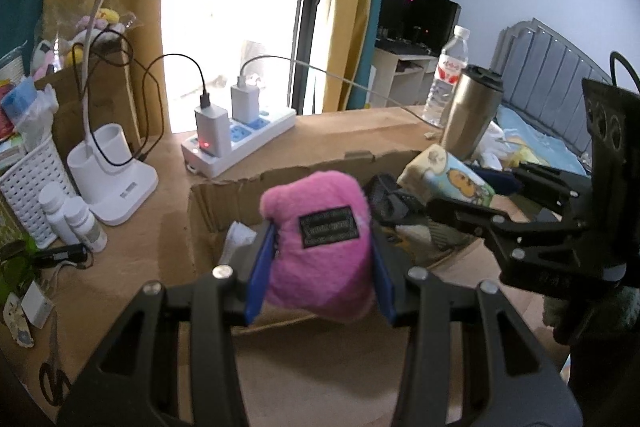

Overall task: Organize soft objects
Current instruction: 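Carry the pink plush over the box with the left gripper while the right carries the tissue pack, then open the left gripper to drop the plush while the right releases the tissue pack into the box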

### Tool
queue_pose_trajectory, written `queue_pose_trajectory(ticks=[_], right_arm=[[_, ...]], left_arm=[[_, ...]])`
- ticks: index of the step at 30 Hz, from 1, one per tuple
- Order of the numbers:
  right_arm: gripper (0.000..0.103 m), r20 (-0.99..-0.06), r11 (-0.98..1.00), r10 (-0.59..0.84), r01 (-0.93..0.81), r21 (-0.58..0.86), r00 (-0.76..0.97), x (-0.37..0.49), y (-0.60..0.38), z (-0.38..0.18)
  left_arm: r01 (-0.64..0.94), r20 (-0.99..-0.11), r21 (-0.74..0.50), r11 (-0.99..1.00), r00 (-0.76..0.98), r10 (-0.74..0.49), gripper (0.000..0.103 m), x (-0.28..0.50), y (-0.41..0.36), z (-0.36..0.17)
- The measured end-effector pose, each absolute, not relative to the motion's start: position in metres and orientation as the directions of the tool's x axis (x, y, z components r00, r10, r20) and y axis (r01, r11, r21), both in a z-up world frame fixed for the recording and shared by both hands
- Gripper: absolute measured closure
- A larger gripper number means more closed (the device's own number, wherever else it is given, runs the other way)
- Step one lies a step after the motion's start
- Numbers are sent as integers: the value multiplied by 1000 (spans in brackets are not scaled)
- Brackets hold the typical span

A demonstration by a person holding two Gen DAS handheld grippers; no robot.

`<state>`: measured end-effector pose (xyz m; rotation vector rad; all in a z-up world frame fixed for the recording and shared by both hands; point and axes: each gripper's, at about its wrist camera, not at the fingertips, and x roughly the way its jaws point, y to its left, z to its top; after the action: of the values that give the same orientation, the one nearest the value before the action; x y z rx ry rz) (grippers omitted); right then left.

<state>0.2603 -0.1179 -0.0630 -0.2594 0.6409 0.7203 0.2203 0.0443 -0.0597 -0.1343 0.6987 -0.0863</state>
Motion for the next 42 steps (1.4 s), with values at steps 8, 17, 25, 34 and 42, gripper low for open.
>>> queue_pose_trajectory(ticks=[8,17,25,34,42], right_arm=[[52,-641,721,532,-693,0,553,274,-108,-71],[52,-659,717,528,-697,9,535,289,-99,-81],[52,-683,723,517,-690,26,516,300,-96,-95],[52,-707,738,493,-675,30,507,310,-93,-110],[51,-716,747,480,-664,30,507,313,-92,-114]], left_arm=[[31,-652,-158,987,748,-127,58,237,47,-70],[34,-672,-161,986,728,-135,58,253,49,-82],[36,-698,-165,986,702,-143,58,269,49,-99],[35,-721,-175,984,676,-152,57,281,53,-112],[39,-733,-189,981,660,-167,56,289,53,-113]])
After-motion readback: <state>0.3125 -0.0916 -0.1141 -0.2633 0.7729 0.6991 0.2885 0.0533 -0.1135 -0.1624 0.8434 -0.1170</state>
